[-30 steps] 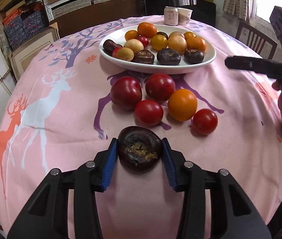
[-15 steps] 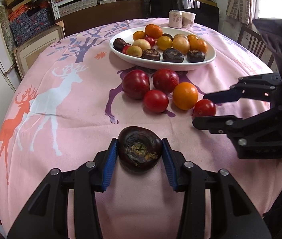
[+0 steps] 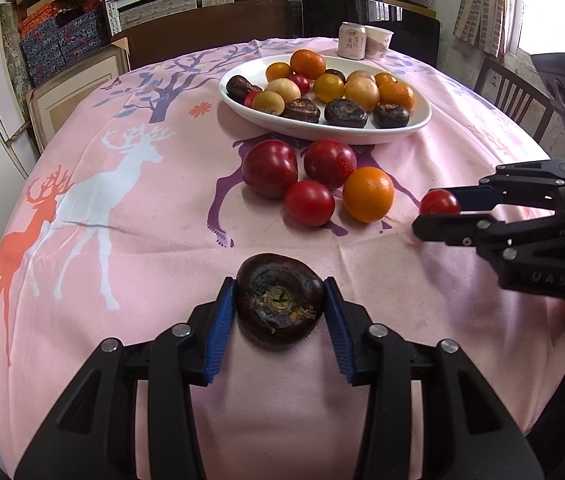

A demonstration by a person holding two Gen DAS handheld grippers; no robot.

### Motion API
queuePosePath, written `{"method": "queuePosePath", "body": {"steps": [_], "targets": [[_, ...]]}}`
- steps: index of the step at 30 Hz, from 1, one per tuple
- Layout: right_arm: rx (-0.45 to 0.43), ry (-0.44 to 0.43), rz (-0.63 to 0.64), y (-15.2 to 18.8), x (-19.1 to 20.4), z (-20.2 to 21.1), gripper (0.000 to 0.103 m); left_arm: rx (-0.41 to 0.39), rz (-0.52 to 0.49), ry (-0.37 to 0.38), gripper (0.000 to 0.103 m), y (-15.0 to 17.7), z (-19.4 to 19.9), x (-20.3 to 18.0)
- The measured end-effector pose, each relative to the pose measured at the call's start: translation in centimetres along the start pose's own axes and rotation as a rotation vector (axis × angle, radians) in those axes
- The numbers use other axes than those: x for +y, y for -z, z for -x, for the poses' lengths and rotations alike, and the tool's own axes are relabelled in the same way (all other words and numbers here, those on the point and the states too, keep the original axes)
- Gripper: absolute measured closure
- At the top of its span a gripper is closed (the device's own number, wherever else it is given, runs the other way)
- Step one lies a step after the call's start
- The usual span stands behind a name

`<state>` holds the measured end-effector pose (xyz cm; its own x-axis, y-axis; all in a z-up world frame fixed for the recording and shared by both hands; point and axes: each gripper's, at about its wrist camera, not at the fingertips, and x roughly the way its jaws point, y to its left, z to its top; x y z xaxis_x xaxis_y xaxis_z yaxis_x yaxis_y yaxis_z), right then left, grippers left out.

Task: Organize fruits
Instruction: 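Grasp a red tomato with the right tool while the left tool holds the dark fruit, then place the dark fruit and the tomato on the plate with both tools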

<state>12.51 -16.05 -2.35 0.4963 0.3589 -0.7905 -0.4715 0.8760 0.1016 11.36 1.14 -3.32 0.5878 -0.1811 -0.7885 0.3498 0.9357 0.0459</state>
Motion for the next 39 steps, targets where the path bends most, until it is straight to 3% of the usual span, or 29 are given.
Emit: {"method": "queuePosePath", "body": {"steps": [14, 25, 33, 39], "targets": [[-0.082, 0.031, -0.112, 1.0, -4.7, 3.0, 0.073, -0.01, -0.009, -0.006, 0.06, -0.9, 0.5, -1.2], [-0.216, 0.054, -0.194, 0.9, -8.8, 6.9, 0.073, -0.094, 0.017, 0.006, 0.06, -3.4, 2.4, -1.4], [-0.313, 0.071, -0.261, -1.4, -11.7, 9.1, 0.073, -0.158, 0.015, 0.026, 0.06, -9.2, 2.7, -1.4], [-0.357, 0.081, -0.291, -6.0, -12.5, 8.9, 0.072, -0.153, 0.012, 0.06, 0.06, -14.6, -0.7, -2.8]]}}
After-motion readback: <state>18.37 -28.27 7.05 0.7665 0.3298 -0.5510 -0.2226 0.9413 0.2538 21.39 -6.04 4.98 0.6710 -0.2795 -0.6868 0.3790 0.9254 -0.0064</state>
